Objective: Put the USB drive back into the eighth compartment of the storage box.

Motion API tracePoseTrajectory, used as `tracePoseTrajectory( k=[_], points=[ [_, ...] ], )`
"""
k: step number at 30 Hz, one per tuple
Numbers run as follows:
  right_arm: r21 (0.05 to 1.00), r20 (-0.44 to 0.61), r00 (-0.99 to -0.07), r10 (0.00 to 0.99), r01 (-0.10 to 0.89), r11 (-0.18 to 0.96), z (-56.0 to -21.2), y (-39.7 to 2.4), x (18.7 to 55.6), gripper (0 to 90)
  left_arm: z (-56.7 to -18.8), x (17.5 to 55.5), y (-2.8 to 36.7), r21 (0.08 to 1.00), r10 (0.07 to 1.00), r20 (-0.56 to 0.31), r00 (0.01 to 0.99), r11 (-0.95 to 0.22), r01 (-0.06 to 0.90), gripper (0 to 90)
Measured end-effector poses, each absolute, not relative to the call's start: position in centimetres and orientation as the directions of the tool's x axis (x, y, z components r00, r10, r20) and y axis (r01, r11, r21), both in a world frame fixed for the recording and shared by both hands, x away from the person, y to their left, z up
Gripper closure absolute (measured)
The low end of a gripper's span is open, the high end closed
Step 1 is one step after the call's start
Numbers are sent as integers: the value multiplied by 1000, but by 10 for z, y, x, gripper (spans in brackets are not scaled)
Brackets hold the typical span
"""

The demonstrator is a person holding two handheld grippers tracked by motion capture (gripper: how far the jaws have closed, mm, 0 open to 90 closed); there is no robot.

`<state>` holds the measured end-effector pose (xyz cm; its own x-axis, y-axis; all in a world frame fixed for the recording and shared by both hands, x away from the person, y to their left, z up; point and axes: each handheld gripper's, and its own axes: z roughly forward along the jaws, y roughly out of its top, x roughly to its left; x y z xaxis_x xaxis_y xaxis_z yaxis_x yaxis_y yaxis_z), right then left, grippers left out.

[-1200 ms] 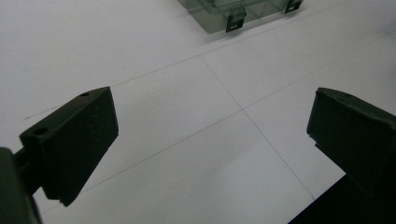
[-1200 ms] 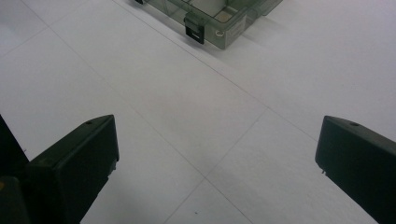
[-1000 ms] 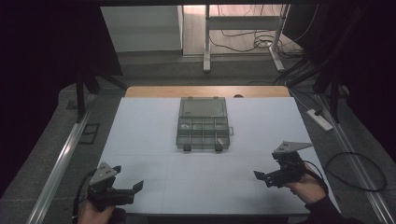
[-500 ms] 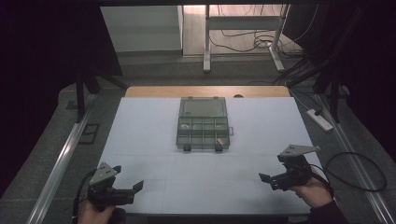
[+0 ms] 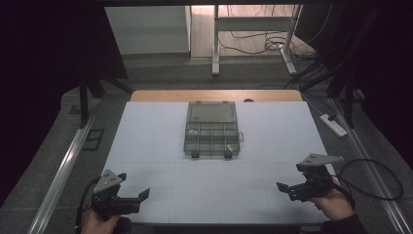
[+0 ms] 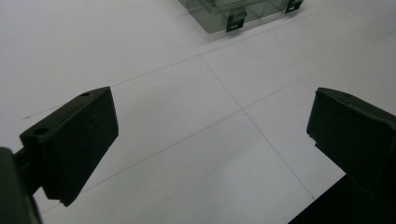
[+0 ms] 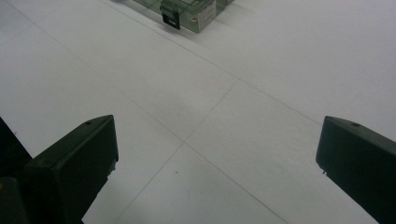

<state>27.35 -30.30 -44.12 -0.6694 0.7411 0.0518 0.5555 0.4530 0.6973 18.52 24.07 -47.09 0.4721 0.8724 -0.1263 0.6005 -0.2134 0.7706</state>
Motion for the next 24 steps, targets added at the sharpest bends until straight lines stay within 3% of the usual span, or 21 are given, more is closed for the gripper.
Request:
tracePoseTrajectory(
  k=[24],
  points=[
    [706, 48, -607, 794, 582, 403, -441, -331, 260, 0, -471, 185, 241, 770, 873, -127, 471, -213, 602, 20]
  ],
)
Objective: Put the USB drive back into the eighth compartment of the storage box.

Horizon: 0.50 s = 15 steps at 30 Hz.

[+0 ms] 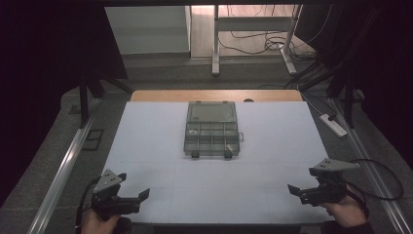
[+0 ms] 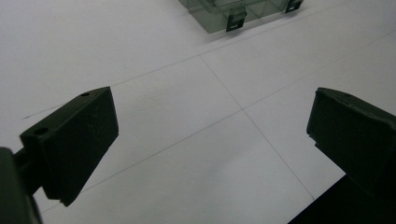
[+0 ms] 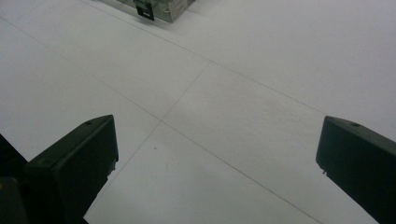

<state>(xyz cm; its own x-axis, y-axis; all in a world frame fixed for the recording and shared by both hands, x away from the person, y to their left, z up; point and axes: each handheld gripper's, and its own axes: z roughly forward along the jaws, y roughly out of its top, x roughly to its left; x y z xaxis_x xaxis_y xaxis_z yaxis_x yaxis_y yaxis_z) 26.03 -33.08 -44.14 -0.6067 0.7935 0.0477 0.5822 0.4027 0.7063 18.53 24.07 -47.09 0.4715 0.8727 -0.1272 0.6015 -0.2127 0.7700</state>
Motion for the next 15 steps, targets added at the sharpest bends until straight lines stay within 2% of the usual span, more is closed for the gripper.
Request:
tracePoseTrajectory(
  k=[15],
  points=[
    [704, 46, -565, 824, 603, 375, -441, -346, 250, 0, -471, 185, 241, 769, 873, -127, 470, -213, 603, 20]
  ],
)
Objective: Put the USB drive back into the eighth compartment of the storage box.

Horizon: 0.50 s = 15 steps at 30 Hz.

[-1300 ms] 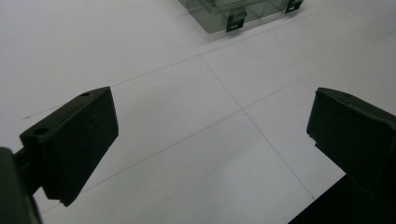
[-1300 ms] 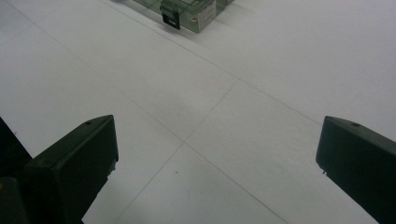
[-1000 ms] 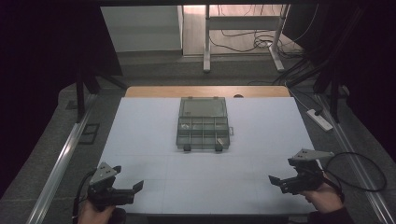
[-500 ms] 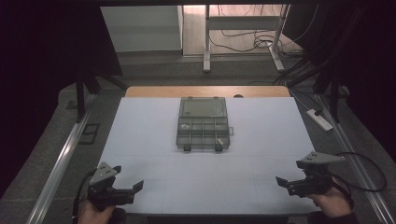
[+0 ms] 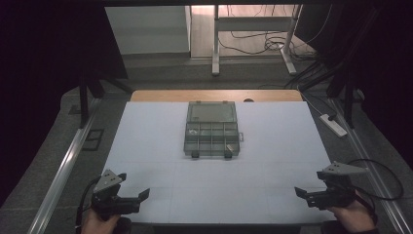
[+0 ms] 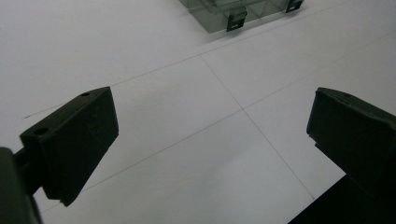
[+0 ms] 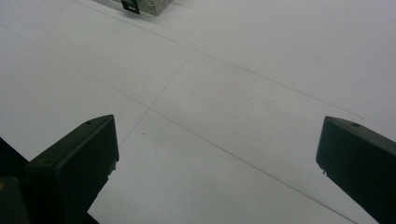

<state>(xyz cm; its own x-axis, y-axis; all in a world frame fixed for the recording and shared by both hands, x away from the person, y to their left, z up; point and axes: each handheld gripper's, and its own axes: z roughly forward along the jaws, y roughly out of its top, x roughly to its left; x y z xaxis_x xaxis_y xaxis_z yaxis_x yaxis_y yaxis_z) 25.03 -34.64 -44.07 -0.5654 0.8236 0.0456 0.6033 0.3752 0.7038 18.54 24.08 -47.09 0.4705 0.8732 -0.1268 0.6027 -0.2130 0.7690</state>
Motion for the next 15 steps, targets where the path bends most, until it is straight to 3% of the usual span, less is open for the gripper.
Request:
tracePoseTrajectory(
  k=[15],
  points=[
    [696, 43, -536, 843, 622, 360, -444, -356, 241, 0, -471, 185, 241, 768, 875, -124, 468, -214, 604, 23]
  ],
)
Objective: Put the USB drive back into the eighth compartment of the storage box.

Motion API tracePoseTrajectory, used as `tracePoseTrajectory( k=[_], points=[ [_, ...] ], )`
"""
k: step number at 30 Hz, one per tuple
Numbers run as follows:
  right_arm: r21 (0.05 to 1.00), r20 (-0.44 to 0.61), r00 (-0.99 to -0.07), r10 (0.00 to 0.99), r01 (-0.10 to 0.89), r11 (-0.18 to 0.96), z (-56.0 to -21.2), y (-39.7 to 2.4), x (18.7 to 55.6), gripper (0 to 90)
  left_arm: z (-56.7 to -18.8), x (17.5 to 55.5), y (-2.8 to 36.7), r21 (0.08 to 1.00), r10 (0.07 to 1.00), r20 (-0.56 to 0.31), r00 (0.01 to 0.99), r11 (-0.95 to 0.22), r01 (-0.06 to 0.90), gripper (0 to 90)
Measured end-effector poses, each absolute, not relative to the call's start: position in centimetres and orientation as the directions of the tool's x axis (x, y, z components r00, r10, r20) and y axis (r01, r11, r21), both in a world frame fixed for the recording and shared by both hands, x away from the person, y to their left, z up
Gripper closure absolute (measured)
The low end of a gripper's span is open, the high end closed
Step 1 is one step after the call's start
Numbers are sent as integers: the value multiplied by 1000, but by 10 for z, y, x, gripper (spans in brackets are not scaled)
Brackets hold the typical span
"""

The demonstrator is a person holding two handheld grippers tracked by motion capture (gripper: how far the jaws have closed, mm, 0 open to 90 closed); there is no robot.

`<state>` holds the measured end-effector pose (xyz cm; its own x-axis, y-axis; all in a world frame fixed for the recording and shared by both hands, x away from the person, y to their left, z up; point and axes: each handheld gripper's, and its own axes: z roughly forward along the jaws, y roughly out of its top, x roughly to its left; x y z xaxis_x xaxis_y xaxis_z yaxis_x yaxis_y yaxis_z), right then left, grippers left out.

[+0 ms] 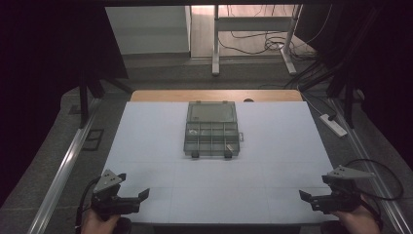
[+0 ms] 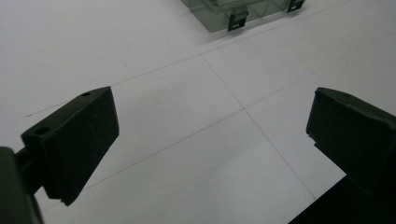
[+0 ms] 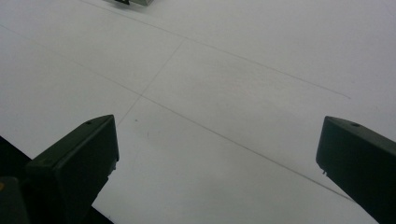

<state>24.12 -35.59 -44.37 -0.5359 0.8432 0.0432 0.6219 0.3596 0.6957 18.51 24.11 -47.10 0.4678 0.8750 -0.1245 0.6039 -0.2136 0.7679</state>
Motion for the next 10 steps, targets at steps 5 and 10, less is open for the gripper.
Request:
tracePoseTrajectory(
  k=[5, 10],
  points=[
    [692, 44, -529, 847, 628, 356, -445, -358, 239, 0, -471, 185, 241, 768, 875, -125, 468, -213, 604, 23],
    [683, 42, -528, 848, 635, 361, -446, -358, 240, 0, -471, 186, 241, 769, 874, -125, 470, -214, 602, 24]
  ],
)
